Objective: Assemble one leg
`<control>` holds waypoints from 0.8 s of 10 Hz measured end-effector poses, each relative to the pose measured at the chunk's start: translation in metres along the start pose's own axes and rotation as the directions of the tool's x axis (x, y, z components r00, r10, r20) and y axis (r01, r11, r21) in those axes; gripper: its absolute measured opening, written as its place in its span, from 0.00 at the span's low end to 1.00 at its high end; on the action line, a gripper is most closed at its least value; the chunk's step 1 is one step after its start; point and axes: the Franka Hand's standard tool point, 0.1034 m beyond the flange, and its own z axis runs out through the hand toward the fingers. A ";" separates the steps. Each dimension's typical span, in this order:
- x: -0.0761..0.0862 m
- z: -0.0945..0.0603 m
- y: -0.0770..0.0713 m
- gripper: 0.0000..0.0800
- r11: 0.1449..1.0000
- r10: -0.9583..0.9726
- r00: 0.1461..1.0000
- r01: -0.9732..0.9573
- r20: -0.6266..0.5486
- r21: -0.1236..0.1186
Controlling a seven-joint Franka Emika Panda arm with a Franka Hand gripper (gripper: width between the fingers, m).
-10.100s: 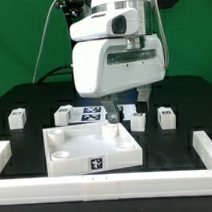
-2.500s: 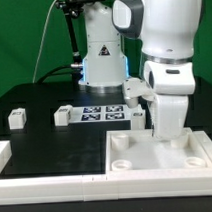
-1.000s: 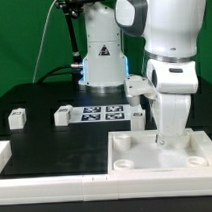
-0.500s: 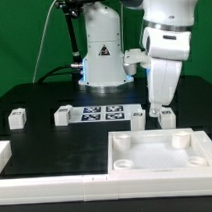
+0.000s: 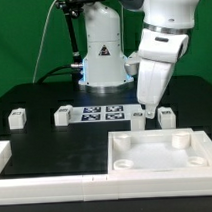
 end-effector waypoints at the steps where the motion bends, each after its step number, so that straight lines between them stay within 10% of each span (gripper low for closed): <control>1: 0.001 0.000 -0.001 0.81 0.996 0.094 0.996 -0.094 -0.003 0.003; 8: 0.019 0.012 -0.049 0.81 0.694 0.720 0.694 -0.719 -0.013 0.038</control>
Offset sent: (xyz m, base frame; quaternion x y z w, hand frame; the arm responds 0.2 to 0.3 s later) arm -0.0284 0.0079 0.0002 -0.0590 0.0230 0.2409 0.9685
